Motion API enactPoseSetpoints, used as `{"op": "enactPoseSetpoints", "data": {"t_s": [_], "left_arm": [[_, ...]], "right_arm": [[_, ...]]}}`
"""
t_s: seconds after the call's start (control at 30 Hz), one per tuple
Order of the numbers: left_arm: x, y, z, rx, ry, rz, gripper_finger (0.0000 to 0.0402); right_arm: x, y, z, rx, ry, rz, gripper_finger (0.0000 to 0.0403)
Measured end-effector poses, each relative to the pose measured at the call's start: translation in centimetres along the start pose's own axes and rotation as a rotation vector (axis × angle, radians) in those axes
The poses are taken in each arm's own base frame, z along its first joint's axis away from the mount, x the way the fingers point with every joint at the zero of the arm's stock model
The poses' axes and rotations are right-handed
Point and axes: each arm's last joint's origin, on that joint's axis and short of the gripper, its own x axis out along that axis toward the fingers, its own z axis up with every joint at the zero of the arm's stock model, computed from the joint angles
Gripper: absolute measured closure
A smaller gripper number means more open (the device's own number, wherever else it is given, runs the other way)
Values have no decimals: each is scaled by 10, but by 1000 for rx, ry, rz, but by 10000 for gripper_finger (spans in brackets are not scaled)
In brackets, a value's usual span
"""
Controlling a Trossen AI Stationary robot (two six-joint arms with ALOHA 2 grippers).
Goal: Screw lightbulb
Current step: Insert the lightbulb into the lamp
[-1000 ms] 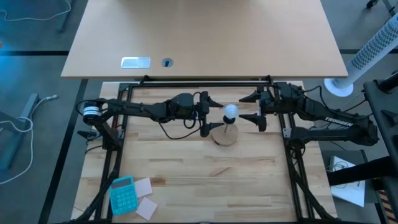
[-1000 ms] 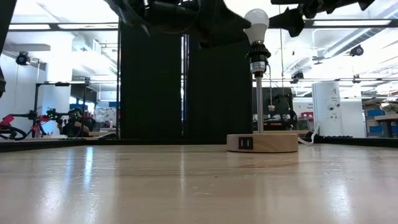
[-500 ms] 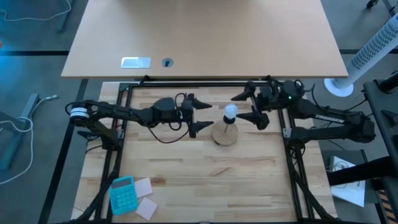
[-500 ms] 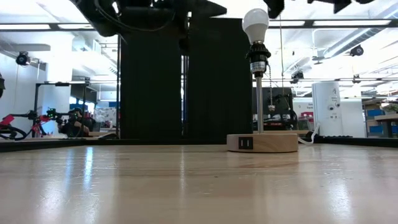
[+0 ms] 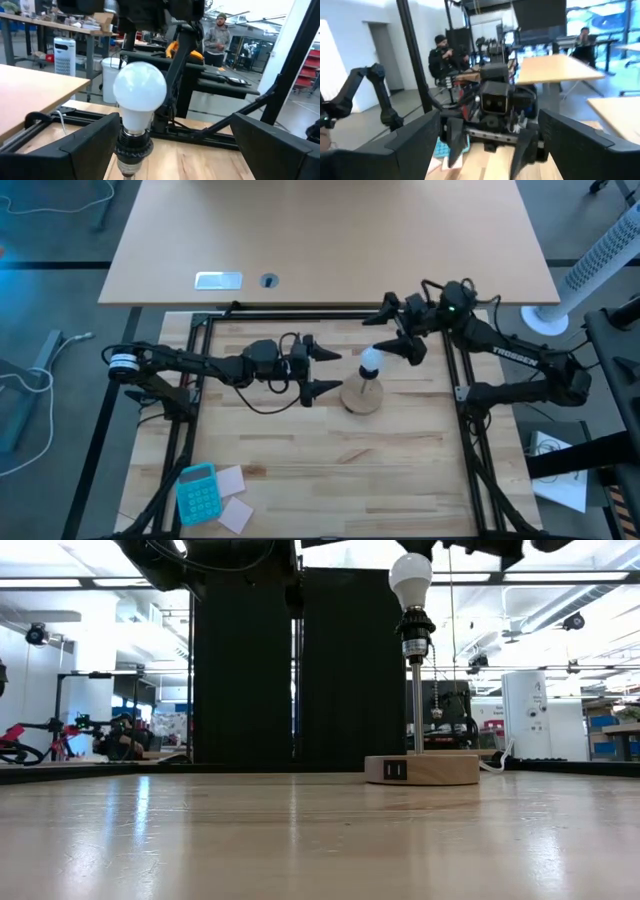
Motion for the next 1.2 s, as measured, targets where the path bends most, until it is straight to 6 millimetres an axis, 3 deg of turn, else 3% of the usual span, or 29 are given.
{"op": "enactPoseSetpoints", "data": {"t_s": [0.23,0.63,0.9,1.07,1.2], "left_arm": [[0,0,-5,-45,50,1,31],[0,1,-13,-74,124,12,31],[0,2,-12,-57,112,20,31],[0,5,-12,0,111,101,31],[0,6,-11,3,96,143,31]], "right_arm": [[4,-17,11,-10,22,86,71],[20,-40,3,-63,76,220,71],[10,-46,-19,-8,121,282,78],[6,-41,-23,-12,129,333,91],[3,-45,-23,-2,125,274,90]]}}
